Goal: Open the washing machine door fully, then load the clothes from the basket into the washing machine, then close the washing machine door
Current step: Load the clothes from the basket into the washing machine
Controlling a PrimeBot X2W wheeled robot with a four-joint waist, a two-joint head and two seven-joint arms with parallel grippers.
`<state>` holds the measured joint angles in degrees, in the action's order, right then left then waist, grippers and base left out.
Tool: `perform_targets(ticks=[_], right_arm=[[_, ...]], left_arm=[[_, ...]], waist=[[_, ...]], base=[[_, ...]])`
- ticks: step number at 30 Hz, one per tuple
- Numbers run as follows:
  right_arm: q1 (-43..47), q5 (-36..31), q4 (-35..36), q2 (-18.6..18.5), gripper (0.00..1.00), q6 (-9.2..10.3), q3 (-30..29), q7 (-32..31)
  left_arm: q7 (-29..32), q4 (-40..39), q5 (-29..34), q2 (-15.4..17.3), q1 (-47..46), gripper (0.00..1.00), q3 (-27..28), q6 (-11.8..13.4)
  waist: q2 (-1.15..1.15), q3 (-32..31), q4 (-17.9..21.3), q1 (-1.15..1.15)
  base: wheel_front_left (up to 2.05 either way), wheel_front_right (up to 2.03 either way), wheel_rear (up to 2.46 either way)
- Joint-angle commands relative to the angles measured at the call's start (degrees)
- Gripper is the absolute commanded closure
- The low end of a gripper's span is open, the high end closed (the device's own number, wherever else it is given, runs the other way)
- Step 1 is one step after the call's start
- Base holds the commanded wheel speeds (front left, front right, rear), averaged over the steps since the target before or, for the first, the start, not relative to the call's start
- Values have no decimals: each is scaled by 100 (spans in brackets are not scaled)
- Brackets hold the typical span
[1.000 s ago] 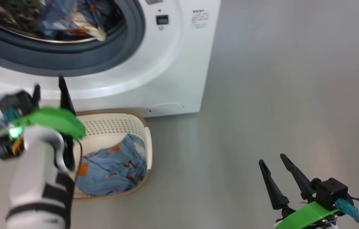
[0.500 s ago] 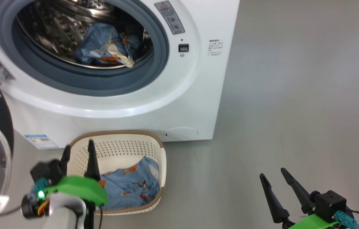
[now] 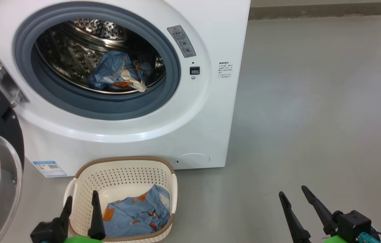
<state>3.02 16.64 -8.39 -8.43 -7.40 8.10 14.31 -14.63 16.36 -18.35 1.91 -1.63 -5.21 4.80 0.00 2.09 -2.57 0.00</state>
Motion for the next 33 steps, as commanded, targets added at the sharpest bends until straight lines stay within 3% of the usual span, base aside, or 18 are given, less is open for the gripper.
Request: perform_targets(ticks=[1,11,24,33], right_arm=[[-11,-96,172,-20,0,-9,84,69],[-3,-120,259,69,0,-9,26,69],[-9,-99,246,75,0,-9,43,69],[-125,-104,293,134,0,-9,54,69]], left_arm=[[-37,-355,26,98,47,0,223,34],[-37,-837,19,97,453,0,331,31],[-37,-874,115,97,508,0,384,89],[-37,-490,35,97,349,0,373,25]], waist=[[0,-29,3,0],[0,9,78,0],[0,28,239,0],[0,313,371,0]], base=[[0,0,0],[0,0,0],[0,0,0],[0,0,0]])
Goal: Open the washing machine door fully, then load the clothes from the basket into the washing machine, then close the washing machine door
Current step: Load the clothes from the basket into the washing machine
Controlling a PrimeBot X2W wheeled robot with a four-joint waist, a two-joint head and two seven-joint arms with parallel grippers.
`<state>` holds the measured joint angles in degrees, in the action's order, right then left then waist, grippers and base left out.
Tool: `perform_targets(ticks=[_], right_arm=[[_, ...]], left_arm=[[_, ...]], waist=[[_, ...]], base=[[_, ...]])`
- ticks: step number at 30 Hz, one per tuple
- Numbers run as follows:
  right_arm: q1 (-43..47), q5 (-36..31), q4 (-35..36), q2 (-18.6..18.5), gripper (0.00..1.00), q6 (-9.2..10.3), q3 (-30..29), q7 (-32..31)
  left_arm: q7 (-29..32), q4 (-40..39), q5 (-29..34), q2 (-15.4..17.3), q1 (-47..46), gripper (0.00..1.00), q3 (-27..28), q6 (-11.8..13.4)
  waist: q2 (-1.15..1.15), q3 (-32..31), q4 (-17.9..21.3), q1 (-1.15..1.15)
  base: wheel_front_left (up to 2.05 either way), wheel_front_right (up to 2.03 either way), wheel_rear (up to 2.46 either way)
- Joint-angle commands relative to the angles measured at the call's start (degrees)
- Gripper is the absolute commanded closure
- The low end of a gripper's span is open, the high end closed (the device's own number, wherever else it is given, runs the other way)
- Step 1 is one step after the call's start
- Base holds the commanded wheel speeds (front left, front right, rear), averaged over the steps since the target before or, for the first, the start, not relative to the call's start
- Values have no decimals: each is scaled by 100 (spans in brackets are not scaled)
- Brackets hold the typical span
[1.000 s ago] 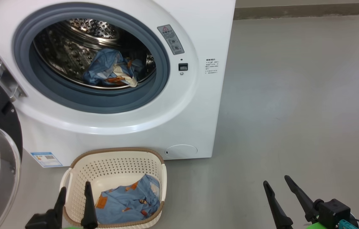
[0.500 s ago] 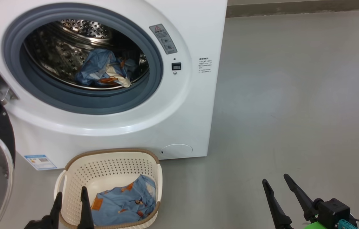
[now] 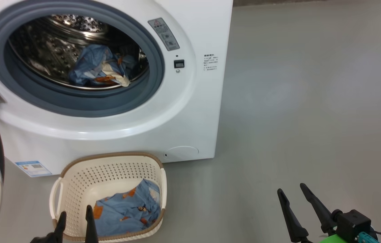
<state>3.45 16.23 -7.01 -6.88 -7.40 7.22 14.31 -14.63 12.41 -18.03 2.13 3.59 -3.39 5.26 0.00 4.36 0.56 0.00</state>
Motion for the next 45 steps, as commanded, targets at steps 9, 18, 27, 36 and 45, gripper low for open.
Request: perform_targets(ticks=[9,18,27,36,45], right_arm=[[-515,-30,171,69,0,-9,303,69],[-1280,32,197,85,0,-9,638,69],[-1770,95,157,122,0,-9,859,69],[-1985,124,218,70,0,-9,926,69],[-2053,116,348,-42,0,-9,1007,69]], left_arm=[[279,963,-162,206,-956,0,213,-213],[1422,2232,-772,623,-2480,0,501,-515],[2020,3449,-854,1086,-3752,0,539,-562],[2331,4498,-1299,1162,-4671,0,800,-704],[2618,5182,-1419,1403,-5478,0,860,-593]], waist=[[0,958,268,0],[0,2353,589,0],[0,3300,937,0],[0,3895,1098,0],[0,4545,1217,0]], base=[[0,0,0],[0,0,0],[0,0,0],[0,0,0],[0,0,0]])
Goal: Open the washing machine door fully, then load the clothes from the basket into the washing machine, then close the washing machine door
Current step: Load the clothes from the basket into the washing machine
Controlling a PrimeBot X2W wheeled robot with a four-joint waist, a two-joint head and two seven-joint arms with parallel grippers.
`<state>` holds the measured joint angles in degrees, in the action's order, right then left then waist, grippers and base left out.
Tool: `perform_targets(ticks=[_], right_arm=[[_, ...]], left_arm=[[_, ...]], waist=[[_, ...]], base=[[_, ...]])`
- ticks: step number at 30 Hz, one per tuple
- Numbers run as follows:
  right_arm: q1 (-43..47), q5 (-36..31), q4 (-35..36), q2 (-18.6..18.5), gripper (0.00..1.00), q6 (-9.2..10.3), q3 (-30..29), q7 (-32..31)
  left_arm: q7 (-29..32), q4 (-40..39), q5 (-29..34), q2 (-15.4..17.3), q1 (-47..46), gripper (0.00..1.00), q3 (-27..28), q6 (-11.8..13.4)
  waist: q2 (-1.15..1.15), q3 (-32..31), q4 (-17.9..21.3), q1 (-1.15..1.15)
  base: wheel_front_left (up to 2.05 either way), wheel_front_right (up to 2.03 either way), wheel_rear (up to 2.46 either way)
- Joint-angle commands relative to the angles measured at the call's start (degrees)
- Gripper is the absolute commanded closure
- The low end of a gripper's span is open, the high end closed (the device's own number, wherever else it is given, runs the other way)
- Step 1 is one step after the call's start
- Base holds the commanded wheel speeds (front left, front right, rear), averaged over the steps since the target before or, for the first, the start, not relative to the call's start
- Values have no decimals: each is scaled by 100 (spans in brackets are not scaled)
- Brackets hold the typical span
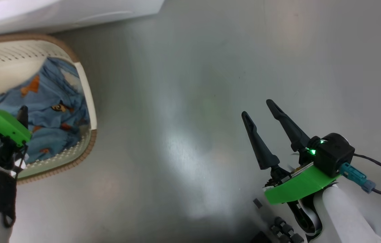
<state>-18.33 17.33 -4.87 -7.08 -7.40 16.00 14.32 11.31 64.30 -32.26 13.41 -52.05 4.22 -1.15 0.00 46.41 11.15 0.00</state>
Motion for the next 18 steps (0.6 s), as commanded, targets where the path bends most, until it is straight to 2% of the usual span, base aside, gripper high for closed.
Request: perform_targets(ticks=[1,18], right_arm=[[134,4,155,-29,0,-9,119,68],[285,-50,562,-154,0,-9,-106,68]], left_arm=[[34,47,9,290,28,0,90,73],[42,555,11,454,-791,0,-48,92]], waist=[[0,398,166,0],[0,1160,213,0]], base=[[0,0,0],[0,0,0]])
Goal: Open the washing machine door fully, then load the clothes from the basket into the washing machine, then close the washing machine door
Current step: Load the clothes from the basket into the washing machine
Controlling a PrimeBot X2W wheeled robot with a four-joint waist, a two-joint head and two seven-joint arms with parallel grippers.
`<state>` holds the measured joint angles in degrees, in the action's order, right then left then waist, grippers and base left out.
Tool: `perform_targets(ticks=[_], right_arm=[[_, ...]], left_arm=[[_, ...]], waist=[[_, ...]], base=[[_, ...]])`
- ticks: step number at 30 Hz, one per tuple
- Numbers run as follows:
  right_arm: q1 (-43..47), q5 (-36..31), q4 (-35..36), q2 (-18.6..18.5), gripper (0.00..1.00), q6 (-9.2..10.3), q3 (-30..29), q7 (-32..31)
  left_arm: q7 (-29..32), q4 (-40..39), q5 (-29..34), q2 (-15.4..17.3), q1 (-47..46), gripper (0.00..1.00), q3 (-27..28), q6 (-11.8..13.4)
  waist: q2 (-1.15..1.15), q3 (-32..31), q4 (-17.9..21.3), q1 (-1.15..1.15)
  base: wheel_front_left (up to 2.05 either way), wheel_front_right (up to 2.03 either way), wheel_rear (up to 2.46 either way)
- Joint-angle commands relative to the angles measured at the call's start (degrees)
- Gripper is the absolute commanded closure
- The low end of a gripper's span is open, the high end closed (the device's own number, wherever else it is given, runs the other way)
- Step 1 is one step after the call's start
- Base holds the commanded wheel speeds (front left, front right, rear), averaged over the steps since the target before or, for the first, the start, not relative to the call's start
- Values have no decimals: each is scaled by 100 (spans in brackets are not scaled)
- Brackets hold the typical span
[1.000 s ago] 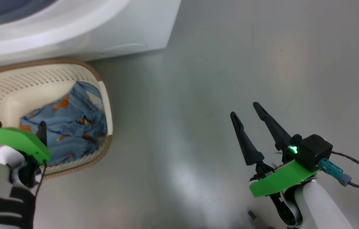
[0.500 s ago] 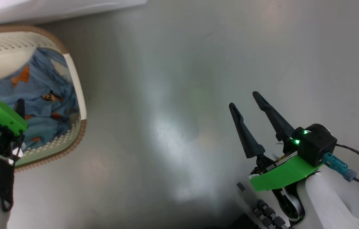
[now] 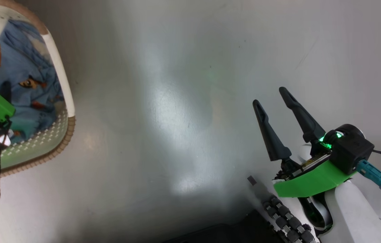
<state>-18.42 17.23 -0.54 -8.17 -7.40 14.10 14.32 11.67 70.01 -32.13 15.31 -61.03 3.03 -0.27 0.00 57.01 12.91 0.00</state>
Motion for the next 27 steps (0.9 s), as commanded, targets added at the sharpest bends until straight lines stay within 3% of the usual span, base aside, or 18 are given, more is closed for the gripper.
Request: perform_targets(ticks=[1,13,14,15,16,17,27], right_arm=[[309,-42,146,-50,0,-9,64,68],[403,-47,319,-96,0,-9,-113,68],[406,-48,327,-100,0,-9,-133,68],[408,-48,333,-104,0,-9,-150,68],[408,-49,335,-109,0,-9,-168,68],[405,-52,335,-113,0,-9,-187,68],[323,-59,246,-143,0,-9,-348,68]], left_arm=[[-5,0,-11,267,73,0,72,0],[-242,145,-34,202,-136,0,-10,-85],[-280,155,-19,185,-135,9,-35,-97],[-325,165,-5,171,-131,51,-58,-107],[-374,175,8,160,-124,72,-78,-111],[-417,186,15,148,-111,100,-93,-120],[-1100,248,-36,-99,160,100,-151,-355]], waist=[[0,117,43,0],[0,276,60,0],[0,281,50,0],[0,284,39,0],[0,285,27,0],[0,283,12,0],[0,-120,-339,0]], base=[[0,0,0],[0,0,0],[0,0,0],[0,0,0],[0,0,0],[0,0,0],[0,0,0]])
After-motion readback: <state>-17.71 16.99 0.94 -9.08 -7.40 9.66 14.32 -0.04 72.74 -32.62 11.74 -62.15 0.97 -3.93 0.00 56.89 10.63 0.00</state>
